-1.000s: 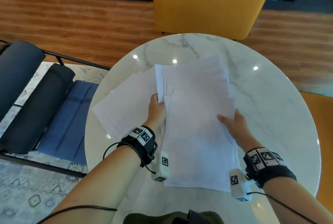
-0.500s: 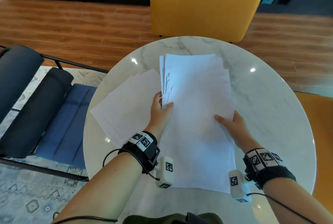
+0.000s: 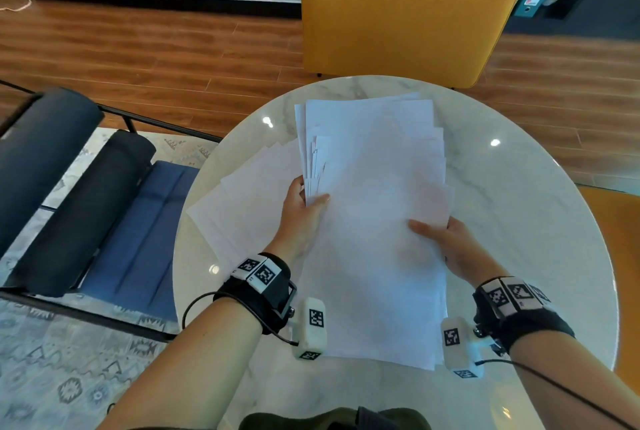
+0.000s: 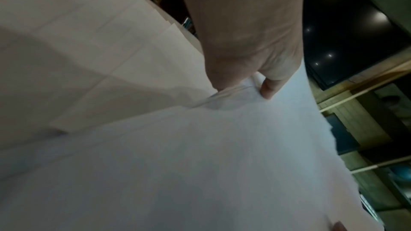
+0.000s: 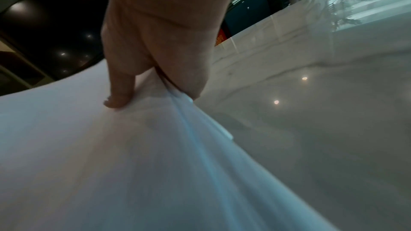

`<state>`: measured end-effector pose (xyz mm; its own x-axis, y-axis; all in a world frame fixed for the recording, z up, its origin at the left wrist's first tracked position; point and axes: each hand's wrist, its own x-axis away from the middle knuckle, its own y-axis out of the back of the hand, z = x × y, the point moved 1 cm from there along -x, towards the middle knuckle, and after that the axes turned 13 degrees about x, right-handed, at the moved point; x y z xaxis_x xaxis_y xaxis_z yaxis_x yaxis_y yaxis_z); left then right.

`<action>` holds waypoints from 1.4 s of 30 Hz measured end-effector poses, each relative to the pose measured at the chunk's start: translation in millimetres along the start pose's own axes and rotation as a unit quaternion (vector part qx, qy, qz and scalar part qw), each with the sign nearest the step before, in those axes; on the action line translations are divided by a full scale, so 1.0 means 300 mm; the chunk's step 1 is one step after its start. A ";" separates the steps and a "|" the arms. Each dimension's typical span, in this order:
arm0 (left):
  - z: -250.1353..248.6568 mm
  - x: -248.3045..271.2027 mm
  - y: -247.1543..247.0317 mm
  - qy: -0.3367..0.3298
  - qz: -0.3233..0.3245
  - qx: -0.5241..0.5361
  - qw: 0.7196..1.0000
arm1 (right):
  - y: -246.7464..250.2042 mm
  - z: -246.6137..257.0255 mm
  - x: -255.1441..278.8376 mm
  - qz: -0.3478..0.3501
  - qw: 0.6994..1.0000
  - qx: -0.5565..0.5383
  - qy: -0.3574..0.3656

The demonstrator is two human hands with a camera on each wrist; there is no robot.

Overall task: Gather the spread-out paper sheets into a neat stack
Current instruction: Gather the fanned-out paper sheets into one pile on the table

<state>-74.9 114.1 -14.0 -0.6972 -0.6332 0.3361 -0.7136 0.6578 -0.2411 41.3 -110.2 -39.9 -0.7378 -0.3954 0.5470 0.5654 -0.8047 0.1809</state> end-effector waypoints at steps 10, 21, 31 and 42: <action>0.022 0.023 0.211 0.024 -0.142 -0.094 0.985 | -0.085 -0.008 0.014 -0.055 0.986 0.155 0.003; 0.036 0.049 0.342 0.130 -0.309 0.011 0.942 | -0.077 -0.009 0.013 -0.062 0.979 0.195 -0.008; 0.029 -0.032 0.253 0.063 -0.250 -0.015 0.966 | -0.050 -0.027 0.021 -0.040 0.986 0.162 -0.023; 0.016 -0.107 0.206 0.092 -0.077 -0.130 0.984 | -0.062 0.008 0.005 -0.059 0.987 0.146 0.005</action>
<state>-97.1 173.2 -44.1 -0.5407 -0.6654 0.5147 -0.7517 0.6568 0.0595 30.5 -94.7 -40.5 -0.8078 -0.3116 0.5003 0.5562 -0.6839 0.4721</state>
